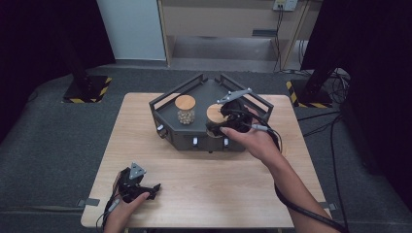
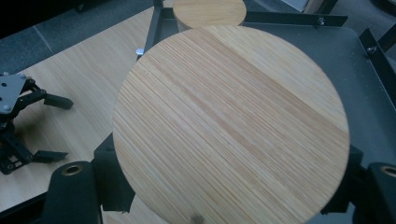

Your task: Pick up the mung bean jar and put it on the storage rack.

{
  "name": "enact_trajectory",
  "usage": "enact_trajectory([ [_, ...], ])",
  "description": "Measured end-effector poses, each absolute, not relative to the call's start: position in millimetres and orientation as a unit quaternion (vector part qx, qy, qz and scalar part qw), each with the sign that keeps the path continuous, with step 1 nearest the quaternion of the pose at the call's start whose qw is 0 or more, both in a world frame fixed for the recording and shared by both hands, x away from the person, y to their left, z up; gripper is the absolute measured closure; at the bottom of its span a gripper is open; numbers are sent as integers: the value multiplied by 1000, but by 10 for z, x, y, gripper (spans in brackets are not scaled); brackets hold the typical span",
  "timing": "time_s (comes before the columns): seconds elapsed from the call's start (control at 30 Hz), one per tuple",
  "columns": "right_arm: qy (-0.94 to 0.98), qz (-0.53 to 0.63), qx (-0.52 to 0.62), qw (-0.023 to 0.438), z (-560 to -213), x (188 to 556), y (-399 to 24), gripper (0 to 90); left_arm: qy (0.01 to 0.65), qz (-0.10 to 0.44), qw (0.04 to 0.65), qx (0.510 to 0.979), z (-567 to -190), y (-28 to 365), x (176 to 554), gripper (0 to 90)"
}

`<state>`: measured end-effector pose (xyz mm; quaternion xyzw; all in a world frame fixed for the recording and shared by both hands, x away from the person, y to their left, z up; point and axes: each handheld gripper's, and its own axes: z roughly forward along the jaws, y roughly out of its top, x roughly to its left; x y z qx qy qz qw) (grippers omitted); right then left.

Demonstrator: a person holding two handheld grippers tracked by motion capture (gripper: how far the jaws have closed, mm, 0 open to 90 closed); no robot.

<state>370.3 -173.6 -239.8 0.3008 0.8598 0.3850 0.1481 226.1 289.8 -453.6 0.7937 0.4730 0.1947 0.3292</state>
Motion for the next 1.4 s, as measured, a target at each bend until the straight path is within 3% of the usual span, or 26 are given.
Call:
enact_trajectory([
  [1.4, 851, 364, 343, 160, -2483, 4229, -1543, 255, 473, 194, 330, 794, -4537, 2900, 2262, 0],
])
